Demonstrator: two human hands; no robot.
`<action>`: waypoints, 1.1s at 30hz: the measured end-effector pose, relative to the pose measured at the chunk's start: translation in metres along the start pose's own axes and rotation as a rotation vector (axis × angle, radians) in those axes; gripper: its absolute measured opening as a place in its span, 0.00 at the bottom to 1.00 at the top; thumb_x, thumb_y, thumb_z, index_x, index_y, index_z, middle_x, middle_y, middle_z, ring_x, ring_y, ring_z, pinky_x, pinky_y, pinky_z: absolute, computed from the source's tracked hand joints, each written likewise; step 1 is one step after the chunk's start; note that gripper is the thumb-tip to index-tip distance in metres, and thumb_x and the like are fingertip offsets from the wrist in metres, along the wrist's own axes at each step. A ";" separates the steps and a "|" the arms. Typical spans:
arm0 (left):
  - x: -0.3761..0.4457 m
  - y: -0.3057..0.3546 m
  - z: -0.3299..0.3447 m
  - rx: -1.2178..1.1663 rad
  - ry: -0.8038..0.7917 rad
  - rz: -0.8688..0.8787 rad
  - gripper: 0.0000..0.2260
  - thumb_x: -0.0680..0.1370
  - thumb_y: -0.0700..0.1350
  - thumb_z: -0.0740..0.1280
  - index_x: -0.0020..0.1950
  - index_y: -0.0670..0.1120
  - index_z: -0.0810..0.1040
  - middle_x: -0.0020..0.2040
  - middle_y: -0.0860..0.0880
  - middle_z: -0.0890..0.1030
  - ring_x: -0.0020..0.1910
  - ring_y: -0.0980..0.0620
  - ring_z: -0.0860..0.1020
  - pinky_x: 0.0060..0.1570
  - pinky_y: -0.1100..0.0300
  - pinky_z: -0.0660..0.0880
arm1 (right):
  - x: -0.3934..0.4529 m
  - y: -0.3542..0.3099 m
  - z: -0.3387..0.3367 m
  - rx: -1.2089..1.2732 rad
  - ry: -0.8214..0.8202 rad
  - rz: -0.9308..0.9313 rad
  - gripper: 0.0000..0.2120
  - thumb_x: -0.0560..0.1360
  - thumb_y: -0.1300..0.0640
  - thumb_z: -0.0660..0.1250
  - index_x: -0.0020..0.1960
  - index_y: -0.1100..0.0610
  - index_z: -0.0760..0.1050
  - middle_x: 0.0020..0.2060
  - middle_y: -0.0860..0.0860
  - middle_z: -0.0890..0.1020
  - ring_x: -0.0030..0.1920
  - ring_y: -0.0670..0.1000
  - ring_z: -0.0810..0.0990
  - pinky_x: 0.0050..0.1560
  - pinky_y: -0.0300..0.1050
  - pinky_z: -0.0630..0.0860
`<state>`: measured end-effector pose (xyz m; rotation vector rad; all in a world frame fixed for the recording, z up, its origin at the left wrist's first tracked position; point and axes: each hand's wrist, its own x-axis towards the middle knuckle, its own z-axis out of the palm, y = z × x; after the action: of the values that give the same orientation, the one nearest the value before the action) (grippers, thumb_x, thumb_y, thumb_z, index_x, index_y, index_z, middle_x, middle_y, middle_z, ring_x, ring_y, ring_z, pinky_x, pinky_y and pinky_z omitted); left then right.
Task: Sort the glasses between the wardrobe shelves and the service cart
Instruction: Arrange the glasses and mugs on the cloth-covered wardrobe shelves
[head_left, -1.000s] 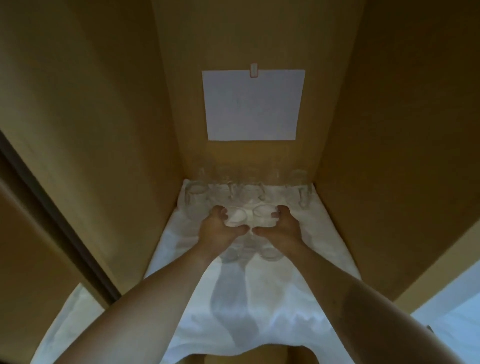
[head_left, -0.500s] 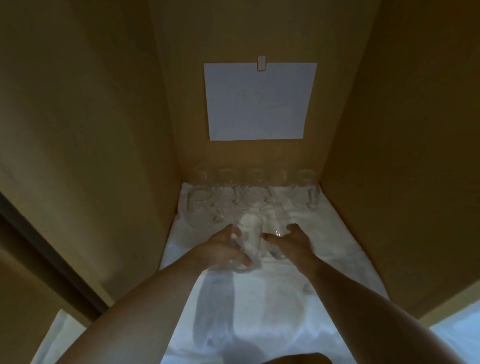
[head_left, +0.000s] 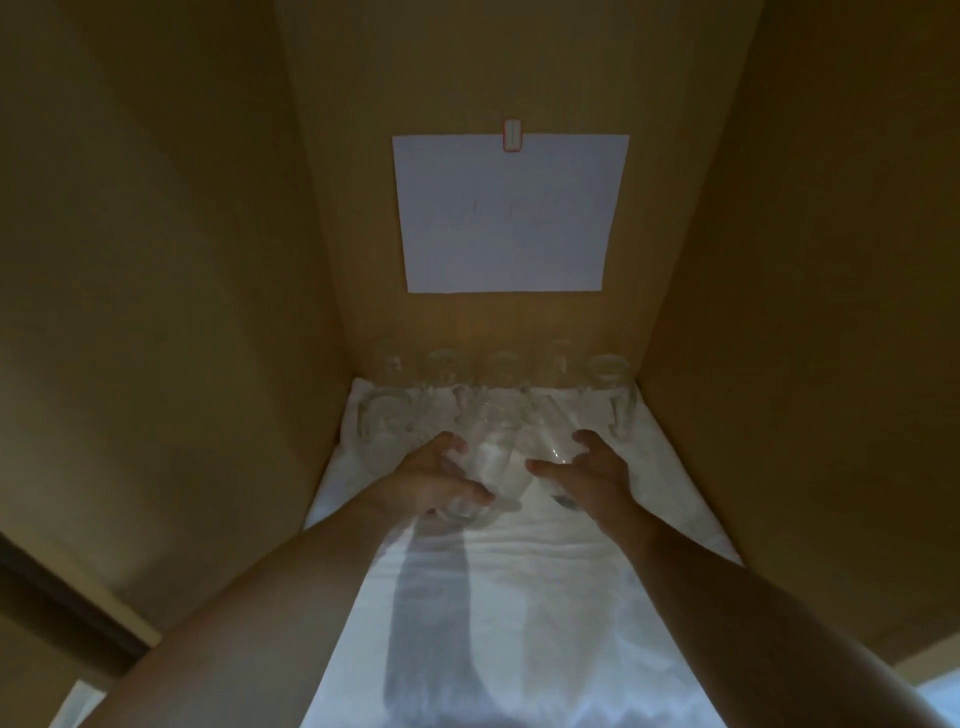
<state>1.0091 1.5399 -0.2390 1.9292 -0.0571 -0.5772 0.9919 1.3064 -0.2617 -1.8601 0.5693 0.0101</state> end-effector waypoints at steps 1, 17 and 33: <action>0.003 0.003 0.000 -0.024 0.003 -0.003 0.33 0.57 0.52 0.83 0.58 0.59 0.73 0.56 0.49 0.81 0.55 0.48 0.81 0.50 0.50 0.79 | 0.002 -0.002 -0.003 0.015 0.010 -0.007 0.49 0.58 0.47 0.87 0.74 0.51 0.70 0.66 0.56 0.75 0.56 0.55 0.80 0.27 0.36 0.78; 0.026 0.054 -0.006 0.784 0.000 0.183 0.45 0.49 0.66 0.81 0.58 0.55 0.63 0.52 0.54 0.73 0.49 0.52 0.76 0.39 0.58 0.72 | 0.025 -0.017 -0.052 0.013 -0.007 -0.021 0.44 0.63 0.48 0.85 0.74 0.48 0.69 0.65 0.53 0.76 0.52 0.56 0.83 0.24 0.36 0.74; 0.049 0.062 -0.006 1.133 0.203 0.316 0.37 0.68 0.58 0.77 0.71 0.49 0.64 0.64 0.45 0.63 0.65 0.40 0.61 0.61 0.49 0.70 | 0.027 -0.057 -0.067 -0.592 -0.040 -0.330 0.47 0.61 0.43 0.85 0.74 0.53 0.70 0.69 0.54 0.72 0.69 0.55 0.71 0.64 0.46 0.73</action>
<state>1.0686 1.5037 -0.2011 2.9699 -0.6651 -0.0937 1.0200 1.2510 -0.1942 -2.5065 0.2323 -0.0043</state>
